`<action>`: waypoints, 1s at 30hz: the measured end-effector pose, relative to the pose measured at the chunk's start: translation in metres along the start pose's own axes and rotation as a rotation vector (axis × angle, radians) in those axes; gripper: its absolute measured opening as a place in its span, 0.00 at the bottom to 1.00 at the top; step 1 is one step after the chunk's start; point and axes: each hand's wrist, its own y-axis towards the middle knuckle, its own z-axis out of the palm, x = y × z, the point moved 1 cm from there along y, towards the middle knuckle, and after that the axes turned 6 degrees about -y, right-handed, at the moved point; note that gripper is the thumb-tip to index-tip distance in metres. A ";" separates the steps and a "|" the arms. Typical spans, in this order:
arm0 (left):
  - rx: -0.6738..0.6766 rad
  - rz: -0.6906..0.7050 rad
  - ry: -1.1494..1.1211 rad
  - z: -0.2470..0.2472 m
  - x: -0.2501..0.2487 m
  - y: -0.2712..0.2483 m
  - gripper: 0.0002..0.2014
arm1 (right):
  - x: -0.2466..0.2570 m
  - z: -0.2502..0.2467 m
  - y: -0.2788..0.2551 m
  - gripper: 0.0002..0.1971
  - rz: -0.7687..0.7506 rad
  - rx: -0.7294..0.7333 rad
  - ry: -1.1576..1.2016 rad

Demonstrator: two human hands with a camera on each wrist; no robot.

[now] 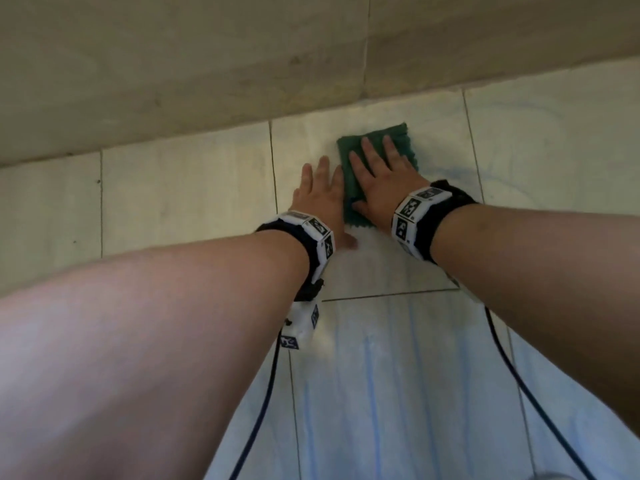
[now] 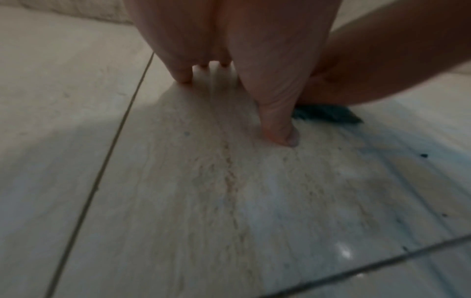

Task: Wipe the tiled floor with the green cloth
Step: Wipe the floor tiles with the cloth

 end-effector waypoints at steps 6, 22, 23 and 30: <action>0.036 -0.011 -0.059 0.000 0.003 -0.001 0.68 | -0.004 -0.033 0.045 0.41 -0.036 -0.046 -0.058; -0.040 0.029 -0.063 0.002 0.002 -0.005 0.61 | 0.008 0.042 -0.073 0.46 -0.134 0.025 -0.163; -0.039 0.029 -0.059 0.000 0.002 -0.005 0.61 | 0.007 0.043 -0.072 0.46 -0.136 0.018 -0.159; -0.008 0.001 -0.019 -0.001 0.000 -0.006 0.64 | -0.015 0.019 -0.033 0.43 -0.027 -0.011 -0.055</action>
